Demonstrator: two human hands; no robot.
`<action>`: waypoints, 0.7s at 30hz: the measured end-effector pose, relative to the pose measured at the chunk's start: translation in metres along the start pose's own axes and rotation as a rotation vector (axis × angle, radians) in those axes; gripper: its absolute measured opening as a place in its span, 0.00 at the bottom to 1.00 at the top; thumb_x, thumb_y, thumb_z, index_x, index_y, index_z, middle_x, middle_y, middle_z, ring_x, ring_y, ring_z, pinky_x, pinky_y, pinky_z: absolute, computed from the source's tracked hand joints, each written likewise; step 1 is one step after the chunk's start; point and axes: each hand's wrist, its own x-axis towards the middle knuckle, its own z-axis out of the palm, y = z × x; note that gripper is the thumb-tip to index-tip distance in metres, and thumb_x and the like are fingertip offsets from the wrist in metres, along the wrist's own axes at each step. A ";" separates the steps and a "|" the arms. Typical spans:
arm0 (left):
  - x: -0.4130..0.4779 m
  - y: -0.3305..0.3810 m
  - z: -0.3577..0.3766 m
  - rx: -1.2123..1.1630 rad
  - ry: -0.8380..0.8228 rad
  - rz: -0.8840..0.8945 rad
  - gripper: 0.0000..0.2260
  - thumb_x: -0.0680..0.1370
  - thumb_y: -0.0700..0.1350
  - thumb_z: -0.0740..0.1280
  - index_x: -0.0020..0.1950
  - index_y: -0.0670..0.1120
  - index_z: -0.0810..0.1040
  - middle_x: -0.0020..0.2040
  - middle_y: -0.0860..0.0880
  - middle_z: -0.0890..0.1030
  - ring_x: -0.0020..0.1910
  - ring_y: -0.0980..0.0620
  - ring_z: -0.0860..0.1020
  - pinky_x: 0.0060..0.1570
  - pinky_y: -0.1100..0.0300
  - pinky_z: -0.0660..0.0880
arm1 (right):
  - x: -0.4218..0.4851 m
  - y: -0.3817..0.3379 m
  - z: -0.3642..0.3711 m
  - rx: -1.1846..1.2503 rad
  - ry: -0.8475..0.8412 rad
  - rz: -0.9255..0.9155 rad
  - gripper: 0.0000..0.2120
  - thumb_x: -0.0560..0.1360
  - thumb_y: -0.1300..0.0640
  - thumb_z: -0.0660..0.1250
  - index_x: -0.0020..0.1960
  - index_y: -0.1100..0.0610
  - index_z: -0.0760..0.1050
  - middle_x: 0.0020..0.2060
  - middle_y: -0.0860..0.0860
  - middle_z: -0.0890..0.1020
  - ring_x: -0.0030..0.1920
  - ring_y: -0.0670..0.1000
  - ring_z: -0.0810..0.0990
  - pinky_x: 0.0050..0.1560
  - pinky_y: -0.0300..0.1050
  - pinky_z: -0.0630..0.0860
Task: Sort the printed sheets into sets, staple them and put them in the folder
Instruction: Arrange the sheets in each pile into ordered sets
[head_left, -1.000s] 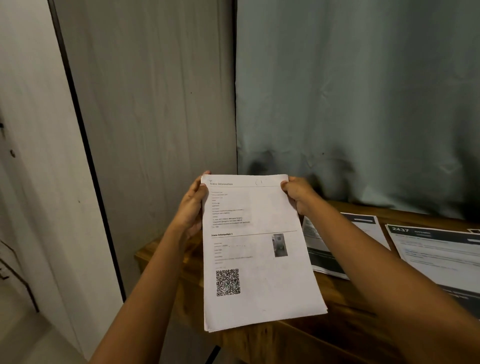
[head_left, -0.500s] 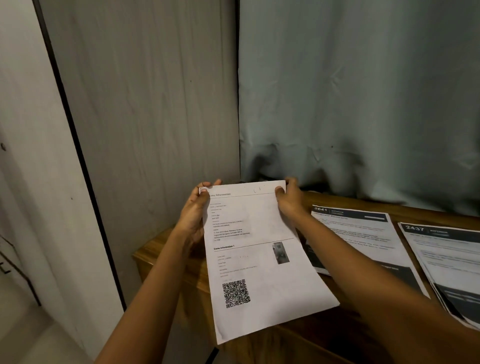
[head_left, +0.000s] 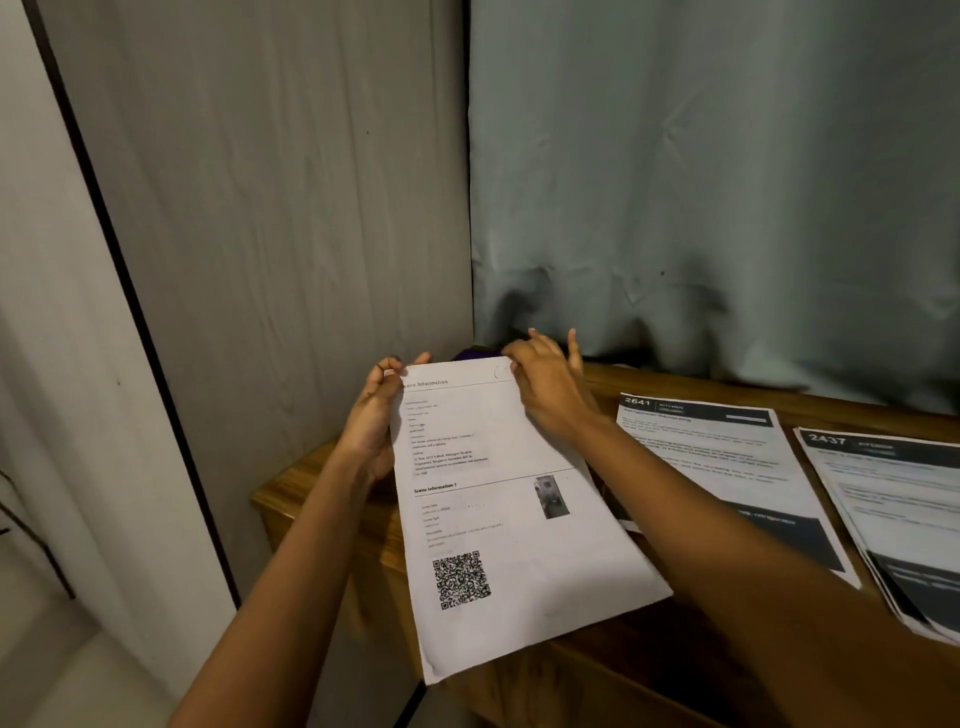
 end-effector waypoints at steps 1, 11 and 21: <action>0.000 0.000 -0.001 -0.002 -0.001 -0.004 0.07 0.82 0.41 0.59 0.44 0.48 0.69 0.60 0.48 0.81 0.50 0.47 0.83 0.36 0.55 0.81 | 0.002 0.008 -0.001 0.012 0.011 0.052 0.14 0.82 0.59 0.54 0.62 0.54 0.74 0.64 0.53 0.76 0.73 0.52 0.62 0.74 0.57 0.39; 0.002 0.001 0.001 -0.035 -0.010 -0.078 0.05 0.80 0.44 0.62 0.45 0.47 0.68 0.61 0.47 0.81 0.51 0.47 0.82 0.37 0.56 0.82 | 0.003 0.028 -0.024 0.896 -0.015 0.732 0.05 0.78 0.61 0.65 0.51 0.59 0.78 0.47 0.55 0.82 0.42 0.49 0.79 0.37 0.40 0.75; 0.006 0.004 0.010 0.008 0.068 -0.082 0.07 0.81 0.43 0.62 0.43 0.47 0.70 0.57 0.49 0.83 0.45 0.49 0.83 0.37 0.55 0.81 | 0.001 0.027 -0.029 1.042 0.066 0.843 0.08 0.79 0.60 0.62 0.54 0.60 0.78 0.41 0.51 0.82 0.39 0.49 0.82 0.36 0.40 0.80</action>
